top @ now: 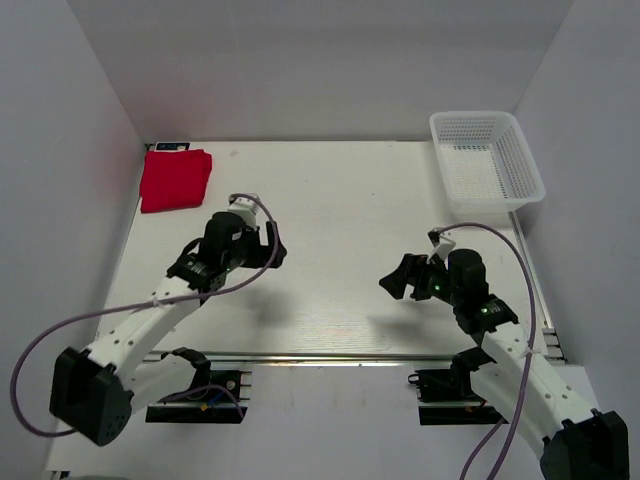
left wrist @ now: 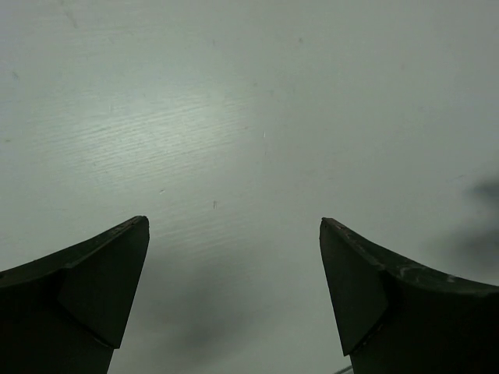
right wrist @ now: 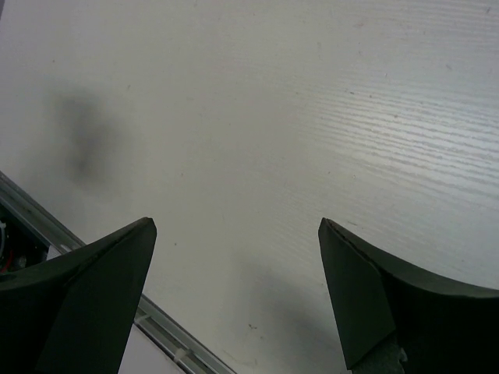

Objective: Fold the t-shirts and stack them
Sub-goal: Put the neatly folded tshirt into the corner of the board with the left arm

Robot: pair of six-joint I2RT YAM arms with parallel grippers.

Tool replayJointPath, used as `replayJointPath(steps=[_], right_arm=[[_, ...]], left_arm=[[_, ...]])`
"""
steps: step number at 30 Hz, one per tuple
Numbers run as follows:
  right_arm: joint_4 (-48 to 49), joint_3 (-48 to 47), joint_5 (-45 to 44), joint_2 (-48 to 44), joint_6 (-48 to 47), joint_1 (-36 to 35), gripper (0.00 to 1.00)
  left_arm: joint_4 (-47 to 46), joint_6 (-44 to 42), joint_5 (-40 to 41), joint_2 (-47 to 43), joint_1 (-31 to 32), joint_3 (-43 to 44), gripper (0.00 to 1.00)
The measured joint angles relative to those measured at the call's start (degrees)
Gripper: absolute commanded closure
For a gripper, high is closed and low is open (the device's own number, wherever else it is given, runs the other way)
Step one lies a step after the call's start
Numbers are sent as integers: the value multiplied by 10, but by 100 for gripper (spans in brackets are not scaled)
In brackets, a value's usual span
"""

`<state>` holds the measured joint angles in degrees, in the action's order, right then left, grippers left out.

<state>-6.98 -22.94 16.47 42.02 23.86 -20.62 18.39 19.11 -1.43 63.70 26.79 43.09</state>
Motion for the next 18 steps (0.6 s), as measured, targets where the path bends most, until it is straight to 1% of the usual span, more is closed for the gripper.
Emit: replayJointPath(steps=[5, 8, 18], right_arm=[[-2, 37, 0, -54, 7, 0, 10], [-1, 41, -1, -72, 14, 0, 10], [14, 42, -16, -75, 23, 0, 10]], left_arm=[[-2, 14, 46, -118, 13, -20, 0], [-2, 18, 61, -157, 17, -49, 0], [-1, 10, 85, -144, 25, -83, 0]])
